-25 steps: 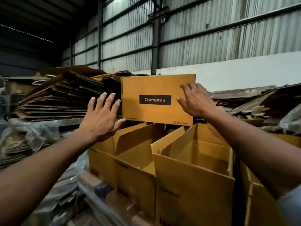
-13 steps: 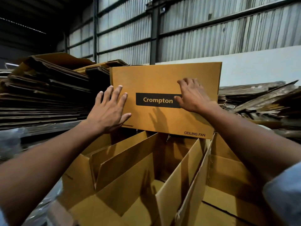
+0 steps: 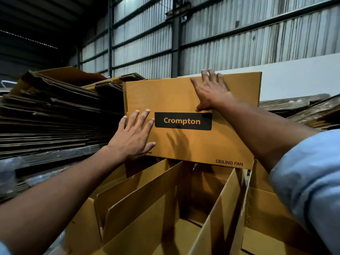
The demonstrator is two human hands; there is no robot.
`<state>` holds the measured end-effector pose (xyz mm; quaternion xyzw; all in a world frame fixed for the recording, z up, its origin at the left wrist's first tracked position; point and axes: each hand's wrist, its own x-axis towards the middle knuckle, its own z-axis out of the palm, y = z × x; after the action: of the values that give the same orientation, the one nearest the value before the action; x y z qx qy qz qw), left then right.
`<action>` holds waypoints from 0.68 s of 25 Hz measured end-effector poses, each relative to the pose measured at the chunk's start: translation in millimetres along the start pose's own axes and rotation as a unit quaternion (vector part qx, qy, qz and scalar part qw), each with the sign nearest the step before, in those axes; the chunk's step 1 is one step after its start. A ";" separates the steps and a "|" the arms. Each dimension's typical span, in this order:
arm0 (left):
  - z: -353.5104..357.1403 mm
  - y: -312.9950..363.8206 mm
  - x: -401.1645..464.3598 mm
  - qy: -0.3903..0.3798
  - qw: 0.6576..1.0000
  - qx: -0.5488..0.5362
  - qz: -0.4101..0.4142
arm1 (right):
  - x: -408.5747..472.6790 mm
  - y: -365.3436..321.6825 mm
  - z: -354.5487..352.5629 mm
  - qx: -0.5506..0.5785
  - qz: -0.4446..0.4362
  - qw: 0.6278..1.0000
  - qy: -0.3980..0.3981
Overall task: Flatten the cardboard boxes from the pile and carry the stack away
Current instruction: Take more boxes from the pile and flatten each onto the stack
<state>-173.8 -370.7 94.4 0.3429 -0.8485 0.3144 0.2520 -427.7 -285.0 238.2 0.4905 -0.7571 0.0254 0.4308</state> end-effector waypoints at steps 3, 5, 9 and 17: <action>3.3 -2.3 2.1 -0.006 1.000 0.003 0.001 | 5.3 5.1 11.0 -0.001 0.009 1.000 -0.026; 7.7 -0.8 5.3 -0.008 1.000 0.006 0.007 | 7.4 8.5 17.6 -0.011 0.014 1.000 -0.017; 24.0 12.9 16.7 -0.023 1.000 -0.012 0.007 | 14.6 10.6 18.8 -0.036 0.018 0.999 0.019; 41.4 75.9 46.6 -0.235 0.934 -0.266 -0.049 | 15.0 8.8 2.9 -0.036 0.026 0.997 0.062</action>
<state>-268.5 -376.6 69.0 0.3684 -0.9184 -0.0245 0.1424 -438.4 -292.6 249.9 0.4520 -0.7420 0.0396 0.4935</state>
